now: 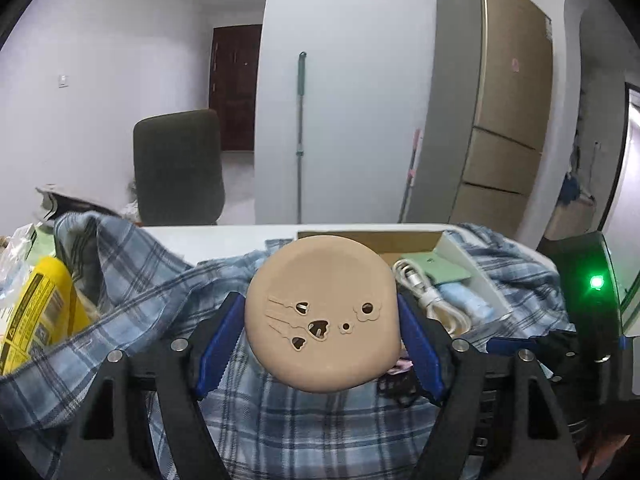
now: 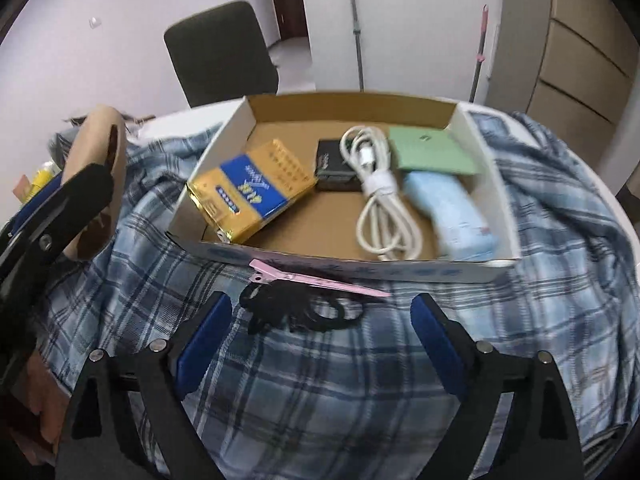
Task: Organize soft objects
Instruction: 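Lower the right tool onto the black hair tie with pink clip and close it, then lift the sponge puff and hair tie up over the box, then open both tools to release the sponge puff and hair tie into the box, then withdraw both open tools up away from the box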
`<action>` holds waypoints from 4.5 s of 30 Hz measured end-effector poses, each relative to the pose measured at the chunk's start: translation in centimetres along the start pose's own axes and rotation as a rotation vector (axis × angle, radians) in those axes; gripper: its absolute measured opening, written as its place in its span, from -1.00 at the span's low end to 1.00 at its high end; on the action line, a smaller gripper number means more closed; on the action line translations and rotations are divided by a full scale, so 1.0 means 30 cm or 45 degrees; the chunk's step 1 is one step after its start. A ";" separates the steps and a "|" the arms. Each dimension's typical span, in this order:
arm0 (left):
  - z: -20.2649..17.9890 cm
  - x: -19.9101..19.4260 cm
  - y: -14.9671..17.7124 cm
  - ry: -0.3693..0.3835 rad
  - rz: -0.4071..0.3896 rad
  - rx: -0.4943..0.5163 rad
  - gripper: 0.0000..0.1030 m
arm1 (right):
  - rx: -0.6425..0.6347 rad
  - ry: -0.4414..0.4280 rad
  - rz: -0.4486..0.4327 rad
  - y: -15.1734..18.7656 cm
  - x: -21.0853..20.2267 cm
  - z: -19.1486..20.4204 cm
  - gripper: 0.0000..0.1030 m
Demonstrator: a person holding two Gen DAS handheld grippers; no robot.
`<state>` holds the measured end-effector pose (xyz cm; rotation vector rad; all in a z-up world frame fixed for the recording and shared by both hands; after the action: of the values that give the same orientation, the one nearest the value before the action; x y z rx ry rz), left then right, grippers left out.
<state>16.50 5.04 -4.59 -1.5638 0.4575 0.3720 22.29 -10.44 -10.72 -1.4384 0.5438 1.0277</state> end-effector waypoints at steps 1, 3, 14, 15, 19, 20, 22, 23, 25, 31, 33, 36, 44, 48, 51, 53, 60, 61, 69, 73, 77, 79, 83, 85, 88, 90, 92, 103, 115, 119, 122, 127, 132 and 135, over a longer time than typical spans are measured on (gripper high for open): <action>0.005 0.007 0.010 0.004 0.007 -0.001 0.51 | 0.004 0.002 0.008 -0.002 0.020 0.010 0.75; 0.019 0.018 0.025 -0.007 0.022 -0.004 0.52 | 0.007 0.004 0.018 -0.004 0.047 0.025 0.75; 0.013 0.022 0.035 0.035 0.039 -0.014 0.52 | 0.018 0.001 0.038 0.013 0.097 0.011 -0.28; 0.011 0.022 0.035 0.034 0.036 -0.015 0.52 | 0.019 0.003 0.036 0.015 0.092 0.008 -0.41; 0.004 0.017 0.031 0.041 0.018 -0.007 0.52 | 0.010 -0.003 -0.011 0.025 0.031 -0.005 -0.70; 0.000 0.011 0.029 0.046 0.010 -0.002 0.52 | 0.011 -0.006 -0.030 0.024 0.013 -0.007 -0.71; -0.007 -0.002 0.025 0.053 -0.007 0.006 0.52 | 0.004 -0.007 -0.062 0.025 -0.021 -0.013 -0.71; -0.010 -0.008 0.023 0.057 -0.016 0.011 0.52 | 0.004 -0.011 -0.083 0.024 -0.041 -0.017 -0.71; -0.018 -0.026 0.016 0.063 -0.038 0.020 0.52 | 0.013 -0.029 -0.121 0.024 -0.081 -0.028 -0.71; -0.048 -0.082 -0.032 0.086 -0.079 0.048 0.52 | 0.012 -0.045 -0.206 -0.001 -0.207 -0.065 -0.72; -0.064 -0.103 -0.062 0.081 -0.085 0.063 0.53 | 0.003 -0.043 -0.247 -0.036 -0.246 -0.071 -0.71; -0.104 -0.131 -0.125 0.071 -0.094 0.099 0.52 | -0.018 -0.026 -0.298 -0.108 -0.296 -0.075 -0.71; -0.186 -0.177 -0.323 0.063 -0.231 0.133 0.53 | -0.063 0.005 -0.297 -0.269 -0.366 -0.086 -0.71; -0.194 -0.157 -0.391 0.070 -0.280 0.086 0.53 | -0.022 -0.003 -0.338 -0.349 -0.389 -0.108 -0.71; -0.195 -0.132 -0.419 0.073 -0.292 0.059 0.53 | 0.019 -0.002 -0.362 -0.388 -0.384 -0.136 -0.71; -0.194 -0.103 -0.423 0.077 -0.277 0.054 0.53 | 0.026 -0.006 -0.360 -0.401 -0.368 -0.149 -0.71; -0.170 0.017 -0.380 0.037 -0.221 0.040 0.53 | 0.032 -0.001 -0.279 -0.377 -0.240 -0.166 -0.71; -0.164 0.032 -0.366 0.037 -0.210 0.037 0.53 | 0.037 0.000 -0.253 -0.367 -0.207 -0.168 -0.71; -0.146 0.143 -0.308 0.012 -0.107 0.045 0.53 | 0.004 -0.020 -0.042 -0.317 0.004 -0.162 -0.71; -0.139 0.177 -0.293 0.047 -0.059 0.050 0.54 | 0.002 -0.026 0.037 -0.304 0.065 -0.166 -0.57; -0.134 0.210 -0.280 0.034 -0.006 0.062 0.53 | 0.018 -0.043 0.031 -0.298 0.064 -0.179 0.23; -0.134 0.218 -0.277 0.040 0.012 0.056 0.53 | 0.019 -0.032 0.018 -0.302 0.049 -0.180 0.23; -0.145 0.219 -0.271 0.034 0.020 0.071 0.54 | 0.028 -0.028 0.003 -0.307 0.019 -0.193 0.23; -0.149 0.222 -0.268 0.036 0.030 0.073 0.54 | 0.039 -0.014 -0.007 -0.311 0.003 -0.207 0.23; -0.156 0.250 -0.257 0.026 0.098 0.091 0.57 | 0.059 0.066 -0.026 -0.321 -0.009 -0.237 0.30; -0.173 0.296 -0.236 0.029 0.214 0.133 0.57 | 0.057 0.089 -0.024 -0.326 -0.003 -0.257 0.30; -0.177 0.326 -0.215 0.015 0.265 0.137 0.57 | 0.064 0.094 -0.007 -0.325 0.008 -0.272 0.30; -0.171 0.389 -0.150 0.127 0.326 0.020 0.69 | 0.054 0.128 0.052 -0.309 0.060 -0.301 0.50; -0.129 0.229 -0.267 0.025 -0.014 0.019 1.00 | 0.068 0.086 -0.106 -0.341 -0.046 -0.282 0.51; -0.142 0.140 -0.319 0.007 -0.093 0.063 1.00 | 0.050 0.084 -0.261 -0.365 -0.163 -0.263 0.62; -0.144 0.051 -0.360 0.009 -0.173 0.048 1.00 | 0.074 0.045 -0.367 -0.371 -0.261 -0.256 0.75; -0.148 -0.114 -0.401 -0.004 -0.309 0.059 1.00 | 0.098 0.006 -0.575 -0.342 -0.435 -0.253 0.95; -0.156 -0.287 -0.394 -0.087 -0.482 0.075 1.00 | 0.083 -0.005 -0.836 -0.265 -0.613 -0.248 0.99; -0.153 -0.371 -0.372 -0.083 -0.546 0.080 1.00 | 0.071 -0.013 -0.950 -0.206 -0.695 -0.242 0.99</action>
<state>12.31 1.34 10.84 -1.5362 0.0747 0.0765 18.98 -21.42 9.14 -1.4151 0.0030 0.4177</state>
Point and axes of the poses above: each gripper's, at about its wrist camera, not at the fingertips, and x roughly the way its jaws point, z to its left, y to its underside, the point moved 3 cm from there along x, roughly the way its jaws point, and after that the axes turned 4 degrees about x, right-handed, at the moved point
